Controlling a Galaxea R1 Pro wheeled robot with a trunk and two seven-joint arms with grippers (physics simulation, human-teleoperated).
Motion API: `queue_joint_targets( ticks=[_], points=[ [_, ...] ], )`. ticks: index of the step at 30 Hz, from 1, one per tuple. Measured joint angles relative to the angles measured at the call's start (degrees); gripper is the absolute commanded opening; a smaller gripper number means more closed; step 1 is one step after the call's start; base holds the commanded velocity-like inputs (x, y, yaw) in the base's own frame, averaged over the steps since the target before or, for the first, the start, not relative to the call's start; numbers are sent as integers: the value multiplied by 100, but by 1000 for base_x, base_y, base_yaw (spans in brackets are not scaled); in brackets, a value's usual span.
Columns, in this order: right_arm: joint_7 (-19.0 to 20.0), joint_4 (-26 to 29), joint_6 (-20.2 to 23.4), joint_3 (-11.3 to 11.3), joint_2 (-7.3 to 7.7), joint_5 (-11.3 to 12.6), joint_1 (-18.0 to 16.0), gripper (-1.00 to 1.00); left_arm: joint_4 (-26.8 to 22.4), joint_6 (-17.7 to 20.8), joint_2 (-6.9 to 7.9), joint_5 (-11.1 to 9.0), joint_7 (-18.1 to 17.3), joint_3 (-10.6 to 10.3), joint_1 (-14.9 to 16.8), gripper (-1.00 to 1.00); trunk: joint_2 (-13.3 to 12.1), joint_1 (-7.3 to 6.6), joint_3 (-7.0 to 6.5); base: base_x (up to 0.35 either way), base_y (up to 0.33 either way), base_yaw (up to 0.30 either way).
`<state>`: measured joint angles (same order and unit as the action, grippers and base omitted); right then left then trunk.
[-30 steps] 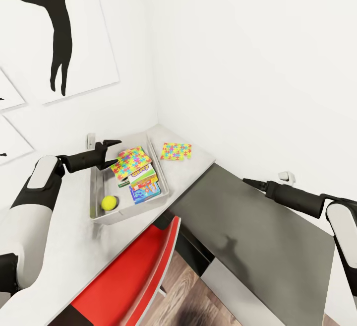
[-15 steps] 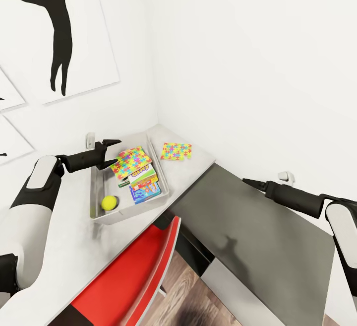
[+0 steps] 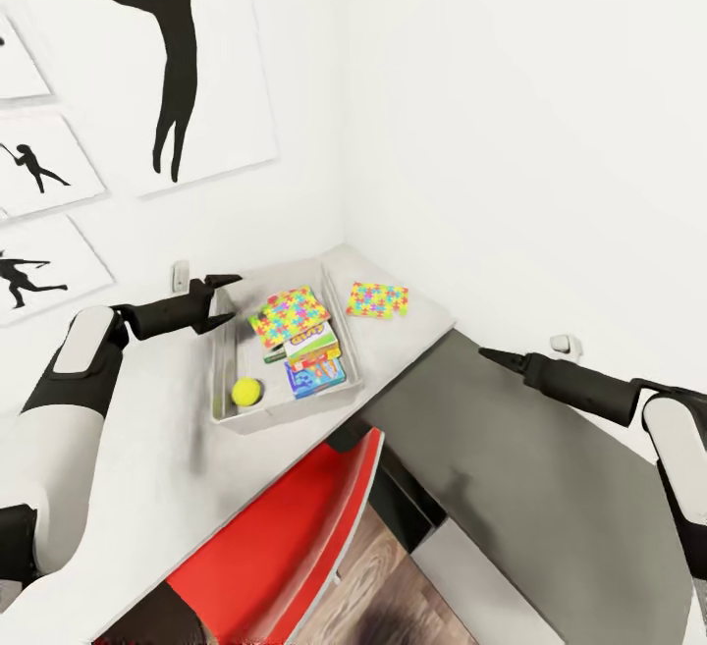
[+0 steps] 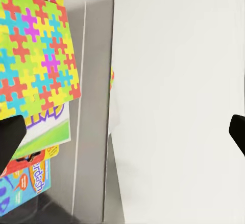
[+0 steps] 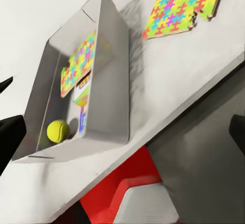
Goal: Put all the toys in the child's room - the three board games (two on the bed and one on the table), the two jigsaw puzzles on the table, and the tennis ball on the table - inside the toy box on the table in the child's room.
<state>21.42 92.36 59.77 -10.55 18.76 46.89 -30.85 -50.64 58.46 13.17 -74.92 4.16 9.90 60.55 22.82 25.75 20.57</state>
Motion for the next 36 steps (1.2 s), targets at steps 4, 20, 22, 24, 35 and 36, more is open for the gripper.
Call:
queue_joint_targets(
  ticks=[4,20,22,24,35,36],
  points=[
    [-33,0,0,11,-28,-6,-185,100,-177,0,-67,6,29,-48,-19,100,0,0,0,0,0,281],
    [-819,-18,-2,88,-169,-1,-868,100,-1475,-4,-488,68,679,-646,-68,100,0,0,2,0,0,283],
    [-881,-18,-2,93,-199,-1,-900,100,-1654,-5,-546,63,837,-705,-85,100,0,0,3,0,0,213],
    [-970,-18,-3,100,-255,-2,-945,100,-2000,-8,-682,41,1162,-792,-121,100,0,0,4,0,0,152],
    [-1105,-17,-3,115,-347,-19,-1012,100,-2718,-4,-1153,65,1957,-917,-182,100,0,0,6,0,0,69],
    [-1106,-17,-3,115,-348,-20,-1012,100,-2720,-3,-1154,70,1959,-917,-182,100,0,0,7,0,0,25]
  ],
)
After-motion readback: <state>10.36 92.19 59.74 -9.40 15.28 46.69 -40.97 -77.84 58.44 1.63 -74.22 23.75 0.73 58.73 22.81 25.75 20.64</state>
